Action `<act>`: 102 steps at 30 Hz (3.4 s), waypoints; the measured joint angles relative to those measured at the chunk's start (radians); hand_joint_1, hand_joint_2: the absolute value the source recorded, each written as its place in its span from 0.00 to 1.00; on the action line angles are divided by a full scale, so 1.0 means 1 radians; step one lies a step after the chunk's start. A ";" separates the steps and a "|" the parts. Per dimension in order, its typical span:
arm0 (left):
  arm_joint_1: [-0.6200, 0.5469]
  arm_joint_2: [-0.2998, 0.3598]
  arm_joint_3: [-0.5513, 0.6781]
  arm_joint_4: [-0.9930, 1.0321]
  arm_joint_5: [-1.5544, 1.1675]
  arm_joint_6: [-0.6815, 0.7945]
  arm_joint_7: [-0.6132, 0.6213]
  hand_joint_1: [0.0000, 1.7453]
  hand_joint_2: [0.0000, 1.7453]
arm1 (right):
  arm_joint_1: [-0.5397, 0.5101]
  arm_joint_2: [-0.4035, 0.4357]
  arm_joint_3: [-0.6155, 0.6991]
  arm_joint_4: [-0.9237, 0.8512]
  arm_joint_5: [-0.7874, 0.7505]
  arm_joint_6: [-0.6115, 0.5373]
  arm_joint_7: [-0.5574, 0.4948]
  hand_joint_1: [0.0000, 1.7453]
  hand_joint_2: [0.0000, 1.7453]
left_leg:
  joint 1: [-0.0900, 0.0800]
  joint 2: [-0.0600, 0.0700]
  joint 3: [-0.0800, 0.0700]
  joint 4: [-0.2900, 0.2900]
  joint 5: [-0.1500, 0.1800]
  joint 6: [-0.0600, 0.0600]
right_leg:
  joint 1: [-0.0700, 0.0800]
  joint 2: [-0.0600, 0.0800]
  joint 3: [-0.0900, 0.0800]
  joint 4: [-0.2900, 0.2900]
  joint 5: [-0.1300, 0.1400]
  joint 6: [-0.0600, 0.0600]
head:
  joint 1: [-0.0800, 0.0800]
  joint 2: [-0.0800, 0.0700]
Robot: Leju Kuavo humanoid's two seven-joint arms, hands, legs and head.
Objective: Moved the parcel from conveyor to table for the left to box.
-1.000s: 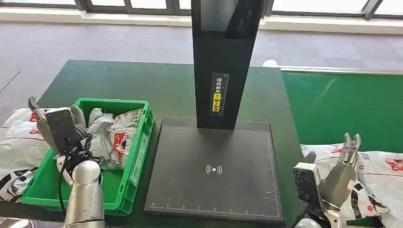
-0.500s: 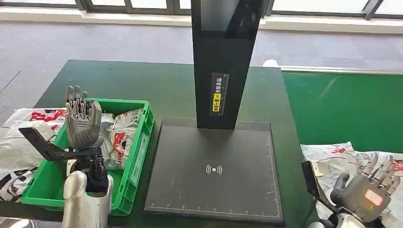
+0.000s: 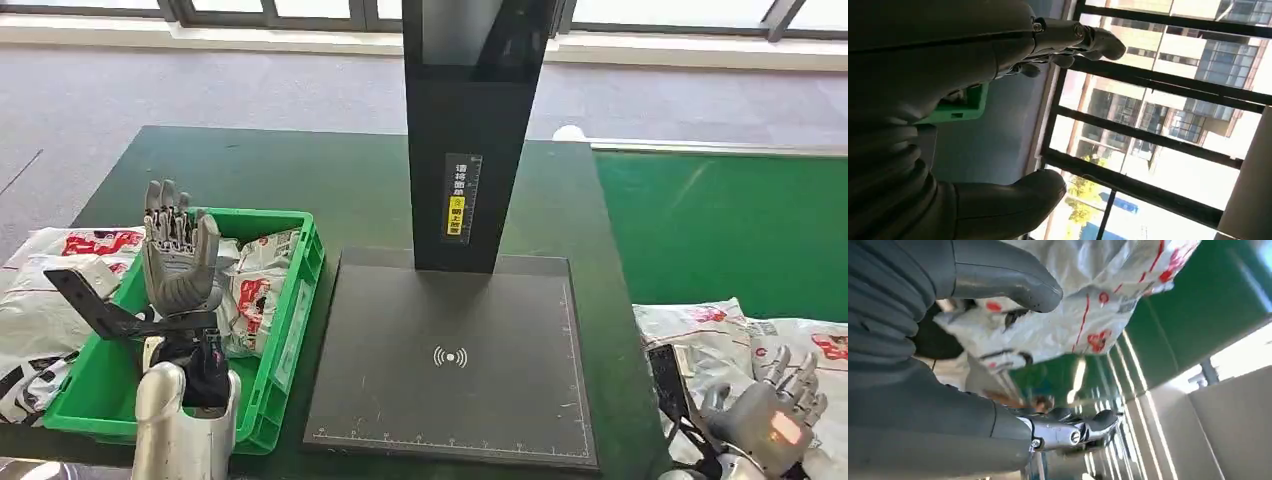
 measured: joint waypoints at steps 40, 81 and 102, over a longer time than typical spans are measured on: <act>0.035 0.002 0.003 -0.032 -0.013 0.005 -0.009 0.00 1.00 | -0.076 -0.065 -0.048 0.212 -0.092 0.179 0.088 0.00 1.00 | 0.000 0.000 0.000 0.000 0.000 0.000 | 0.000 0.000 0.000 0.000 0.000 0.000 | 0.000 0.000; 0.011 0.000 0.004 -0.013 -0.036 0.011 0.021 0.00 1.00 | -0.047 -0.069 -0.048 0.216 0.092 0.429 0.221 1.00 1.00 | 0.000 0.000 0.000 0.000 0.000 0.000 | 0.000 0.000 -0.001 0.000 0.000 0.000 | 0.000 0.000; 0.016 0.001 0.020 -0.039 -0.029 0.014 0.018 0.00 1.00 | 0.033 0.011 0.043 -0.216 -0.042 -0.054 -0.072 1.00 1.00 | 0.000 -0.001 -0.002 0.000 0.000 0.000 | 0.000 -0.001 -0.001 0.000 0.000 0.000 | 0.000 0.000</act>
